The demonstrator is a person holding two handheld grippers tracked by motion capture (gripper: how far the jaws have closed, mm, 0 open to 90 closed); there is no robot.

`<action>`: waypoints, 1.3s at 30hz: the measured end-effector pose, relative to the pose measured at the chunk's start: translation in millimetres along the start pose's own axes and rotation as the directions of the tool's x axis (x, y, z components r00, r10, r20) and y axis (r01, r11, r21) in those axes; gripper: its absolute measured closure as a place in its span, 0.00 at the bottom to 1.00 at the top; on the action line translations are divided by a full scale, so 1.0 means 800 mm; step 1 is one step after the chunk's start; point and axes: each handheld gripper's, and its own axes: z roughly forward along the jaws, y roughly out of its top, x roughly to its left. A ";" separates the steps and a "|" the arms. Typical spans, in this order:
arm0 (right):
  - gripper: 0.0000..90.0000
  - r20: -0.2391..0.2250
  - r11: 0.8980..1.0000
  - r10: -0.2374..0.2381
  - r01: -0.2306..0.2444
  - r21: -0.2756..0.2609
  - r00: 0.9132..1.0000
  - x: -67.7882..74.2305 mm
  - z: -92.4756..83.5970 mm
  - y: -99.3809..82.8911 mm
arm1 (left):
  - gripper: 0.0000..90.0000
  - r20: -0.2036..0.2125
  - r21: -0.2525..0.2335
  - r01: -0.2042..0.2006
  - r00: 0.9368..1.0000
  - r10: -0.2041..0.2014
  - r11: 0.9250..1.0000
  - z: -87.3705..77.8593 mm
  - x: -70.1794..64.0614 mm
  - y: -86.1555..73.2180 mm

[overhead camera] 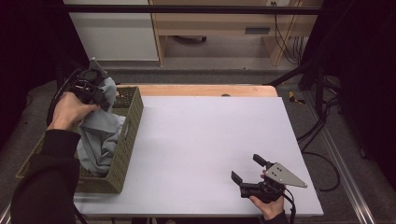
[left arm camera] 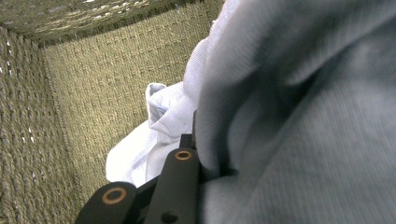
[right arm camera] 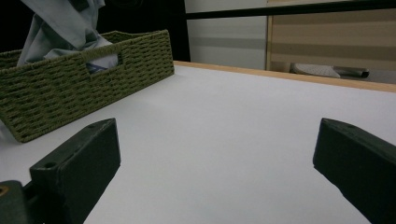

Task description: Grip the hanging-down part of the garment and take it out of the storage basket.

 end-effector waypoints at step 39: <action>0.01 -0.121 1.000 -0.004 0.005 0.012 0.993 0.028 0.065 0.034 | 0.90 -0.067 -0.152 -0.044 0.997 0.035 0.987 -0.142 -0.024 0.005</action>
